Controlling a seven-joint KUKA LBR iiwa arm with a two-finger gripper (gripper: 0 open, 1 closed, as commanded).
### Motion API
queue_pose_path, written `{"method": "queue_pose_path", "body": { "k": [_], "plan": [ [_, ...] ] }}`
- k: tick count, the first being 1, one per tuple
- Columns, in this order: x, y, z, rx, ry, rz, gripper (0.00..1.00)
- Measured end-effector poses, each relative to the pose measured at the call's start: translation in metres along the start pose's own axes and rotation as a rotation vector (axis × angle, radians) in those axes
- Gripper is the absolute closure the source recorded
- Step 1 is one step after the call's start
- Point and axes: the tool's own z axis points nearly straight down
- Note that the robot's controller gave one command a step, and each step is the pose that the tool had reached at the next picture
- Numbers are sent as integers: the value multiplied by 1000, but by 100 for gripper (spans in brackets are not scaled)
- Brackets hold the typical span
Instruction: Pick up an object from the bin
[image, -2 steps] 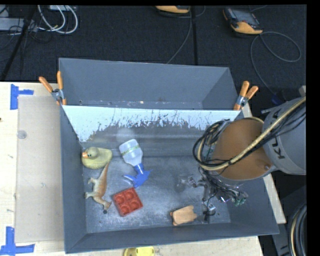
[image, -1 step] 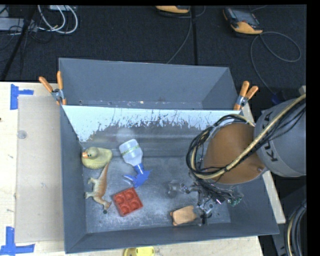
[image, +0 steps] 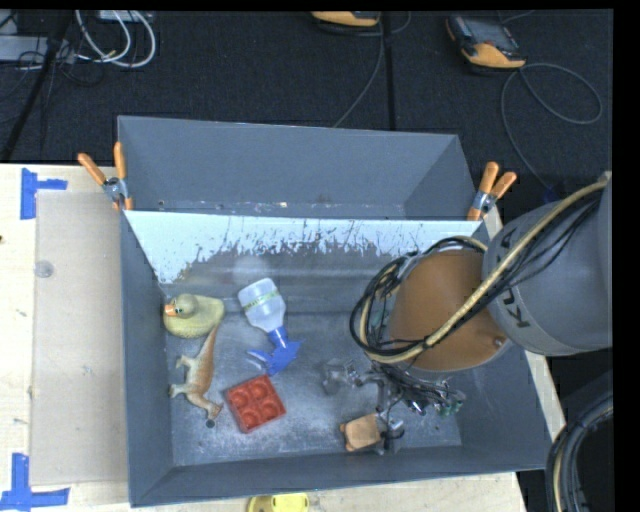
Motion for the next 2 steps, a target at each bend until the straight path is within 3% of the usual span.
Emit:
{"method": "queue_pose_path", "body": {
  "k": [1,2],
  "plan": [
    [-7,13,7,-1,2,-356,100],
    [-7,13,7,-1,2,-359,100]
  ]
}}
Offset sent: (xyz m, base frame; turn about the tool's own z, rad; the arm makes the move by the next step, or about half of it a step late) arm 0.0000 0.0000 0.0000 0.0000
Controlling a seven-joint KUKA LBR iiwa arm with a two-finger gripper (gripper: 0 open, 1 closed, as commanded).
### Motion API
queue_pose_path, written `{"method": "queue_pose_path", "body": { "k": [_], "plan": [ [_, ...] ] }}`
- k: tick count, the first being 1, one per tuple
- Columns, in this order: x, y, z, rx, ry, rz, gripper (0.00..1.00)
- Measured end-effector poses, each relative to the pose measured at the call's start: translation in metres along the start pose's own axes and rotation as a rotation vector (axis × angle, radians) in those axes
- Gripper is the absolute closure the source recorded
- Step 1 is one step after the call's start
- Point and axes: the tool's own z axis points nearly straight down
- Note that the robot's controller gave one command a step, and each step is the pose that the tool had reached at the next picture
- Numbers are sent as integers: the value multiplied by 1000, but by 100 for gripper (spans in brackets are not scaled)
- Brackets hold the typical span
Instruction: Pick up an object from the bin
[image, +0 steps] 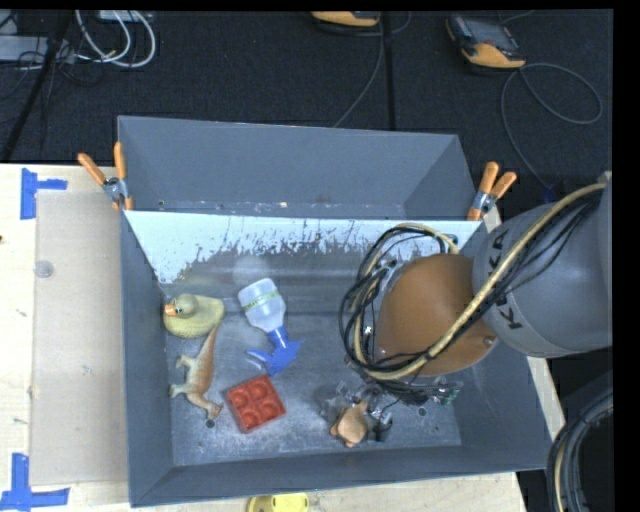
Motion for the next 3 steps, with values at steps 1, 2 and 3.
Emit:
{"method": "queue_pose_path", "body": {
  "k": [1,2,3],
  "plan": [
    [0,0,0,0,0,-2,100],
    [0,0,0,0,0,-3,100],
    [0,0,0,0,0,-4,100]
  ]
}}
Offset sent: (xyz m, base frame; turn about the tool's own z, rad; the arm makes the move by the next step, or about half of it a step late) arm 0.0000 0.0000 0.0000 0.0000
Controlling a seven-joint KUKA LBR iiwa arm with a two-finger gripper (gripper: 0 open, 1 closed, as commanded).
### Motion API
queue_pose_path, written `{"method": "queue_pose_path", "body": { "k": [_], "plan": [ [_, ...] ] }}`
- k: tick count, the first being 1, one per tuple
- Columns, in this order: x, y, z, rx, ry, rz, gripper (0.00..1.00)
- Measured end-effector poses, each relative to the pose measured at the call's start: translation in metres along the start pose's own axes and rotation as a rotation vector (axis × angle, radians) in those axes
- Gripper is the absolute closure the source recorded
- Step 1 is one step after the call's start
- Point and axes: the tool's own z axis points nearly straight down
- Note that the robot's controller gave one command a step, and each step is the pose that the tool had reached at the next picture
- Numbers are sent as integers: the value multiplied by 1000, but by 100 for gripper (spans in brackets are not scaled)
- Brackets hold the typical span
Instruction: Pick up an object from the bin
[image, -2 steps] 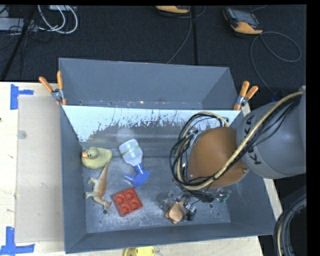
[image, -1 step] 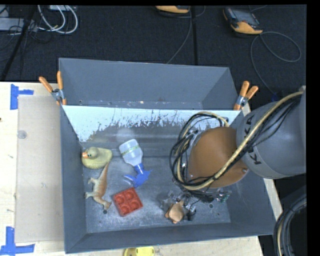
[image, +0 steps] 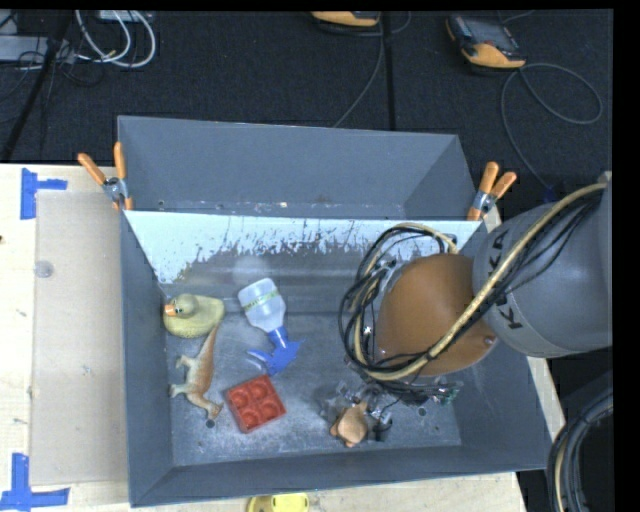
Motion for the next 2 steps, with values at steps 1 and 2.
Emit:
{"method": "queue_pose_path", "body": {
  "k": [1,2],
  "plan": [
    [0,0,0,0,0,-1,100],
    [0,0,0,0,0,-2,100]
  ]
}}
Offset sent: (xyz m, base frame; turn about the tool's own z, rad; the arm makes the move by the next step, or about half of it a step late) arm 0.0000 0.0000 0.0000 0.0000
